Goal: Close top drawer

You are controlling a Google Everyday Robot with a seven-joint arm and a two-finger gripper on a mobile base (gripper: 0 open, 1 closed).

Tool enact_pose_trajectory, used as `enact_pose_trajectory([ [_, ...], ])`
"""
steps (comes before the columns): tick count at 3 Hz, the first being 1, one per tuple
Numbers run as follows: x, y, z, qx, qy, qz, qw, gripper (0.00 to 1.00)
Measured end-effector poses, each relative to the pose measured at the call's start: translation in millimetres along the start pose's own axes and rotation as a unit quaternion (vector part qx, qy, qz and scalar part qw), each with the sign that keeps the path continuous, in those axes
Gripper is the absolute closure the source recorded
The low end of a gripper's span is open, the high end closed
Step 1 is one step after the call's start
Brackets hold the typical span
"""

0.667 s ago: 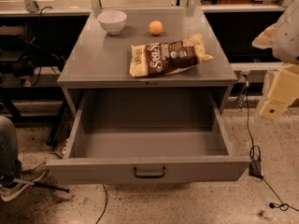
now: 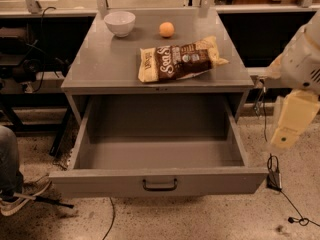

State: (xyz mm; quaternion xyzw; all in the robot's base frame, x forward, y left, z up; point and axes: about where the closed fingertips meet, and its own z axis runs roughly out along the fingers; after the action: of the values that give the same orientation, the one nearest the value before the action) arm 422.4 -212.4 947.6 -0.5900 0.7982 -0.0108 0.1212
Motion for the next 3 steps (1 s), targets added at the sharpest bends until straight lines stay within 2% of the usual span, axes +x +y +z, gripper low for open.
enact_pose_trajectory([
  [1,14,42,48,-0.076,0.014,0.06,0.9952,0.0],
  [2,31,93,104,-0.154,0.03,0.12,0.9803,0.18],
  [3,38,125,143,-0.192,0.036,0.16,0.9676,0.41],
])
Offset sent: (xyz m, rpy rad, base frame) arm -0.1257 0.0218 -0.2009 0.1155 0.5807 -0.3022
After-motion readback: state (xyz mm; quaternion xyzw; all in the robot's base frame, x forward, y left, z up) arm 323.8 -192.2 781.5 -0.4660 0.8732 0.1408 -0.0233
